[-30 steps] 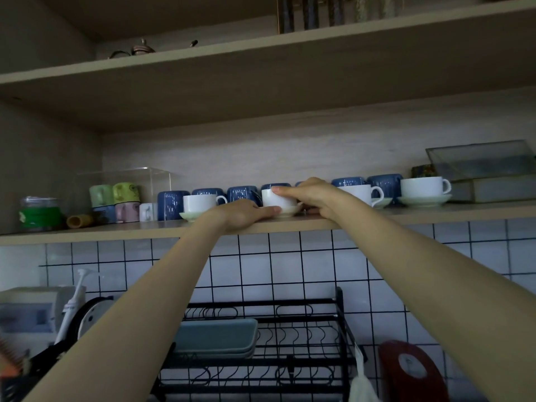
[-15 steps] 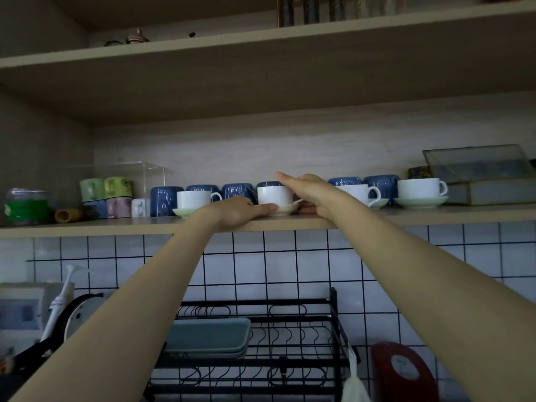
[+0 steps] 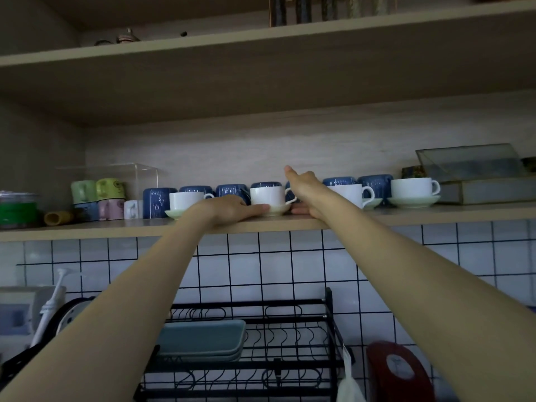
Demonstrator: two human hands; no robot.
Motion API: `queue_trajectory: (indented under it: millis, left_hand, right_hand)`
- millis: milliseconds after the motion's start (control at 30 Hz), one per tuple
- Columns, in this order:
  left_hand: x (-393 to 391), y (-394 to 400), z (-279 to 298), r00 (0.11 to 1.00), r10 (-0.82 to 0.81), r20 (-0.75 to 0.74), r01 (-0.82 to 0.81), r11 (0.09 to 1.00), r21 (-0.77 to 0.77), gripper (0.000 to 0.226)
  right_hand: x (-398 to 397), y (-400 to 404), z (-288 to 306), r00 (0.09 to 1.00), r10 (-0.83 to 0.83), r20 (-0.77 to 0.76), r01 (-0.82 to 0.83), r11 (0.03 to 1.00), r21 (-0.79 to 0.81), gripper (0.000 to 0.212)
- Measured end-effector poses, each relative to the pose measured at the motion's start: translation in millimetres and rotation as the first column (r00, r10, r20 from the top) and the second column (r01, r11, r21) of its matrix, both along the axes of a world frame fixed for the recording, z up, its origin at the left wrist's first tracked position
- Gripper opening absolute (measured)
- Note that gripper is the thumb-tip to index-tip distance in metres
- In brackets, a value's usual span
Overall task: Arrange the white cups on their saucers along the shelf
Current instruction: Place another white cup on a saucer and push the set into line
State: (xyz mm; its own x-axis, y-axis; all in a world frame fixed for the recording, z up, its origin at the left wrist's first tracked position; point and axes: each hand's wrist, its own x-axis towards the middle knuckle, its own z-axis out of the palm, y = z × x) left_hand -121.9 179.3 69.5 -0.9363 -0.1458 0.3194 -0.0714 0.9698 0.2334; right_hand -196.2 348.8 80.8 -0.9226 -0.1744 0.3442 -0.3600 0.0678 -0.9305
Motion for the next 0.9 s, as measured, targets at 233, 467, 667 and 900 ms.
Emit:
queue_trajectory:
  millis: [233,467,667,900]
  left_hand:
    - [-16,2,2,0.999,0.040,-0.017,-0.039,0.998,0.041,0.076]
    - [-28,2,3,0.996,0.084,-0.006,-0.083,0.994,0.077,0.082]
    - [-32,5,6,0.990,0.140,0.013,-0.140,0.990,0.034,0.082]
    - [-37,5,3,0.990,0.140,-0.025,-0.139,0.989,0.050,0.067]
  right_hand:
    - [-3,-1,2,0.997,0.057,0.056,-0.051,0.993,-0.105,0.057]
    - [-3,0,1,0.996,0.068,0.054,-0.062,0.994,-0.092,0.032]
    - [-3,0,0,0.997,0.057,0.044,-0.056,0.998,-0.040,0.021]
    - [-3,-1,0,1.000,-0.009,0.002,0.009,1.000,-0.003,0.018]
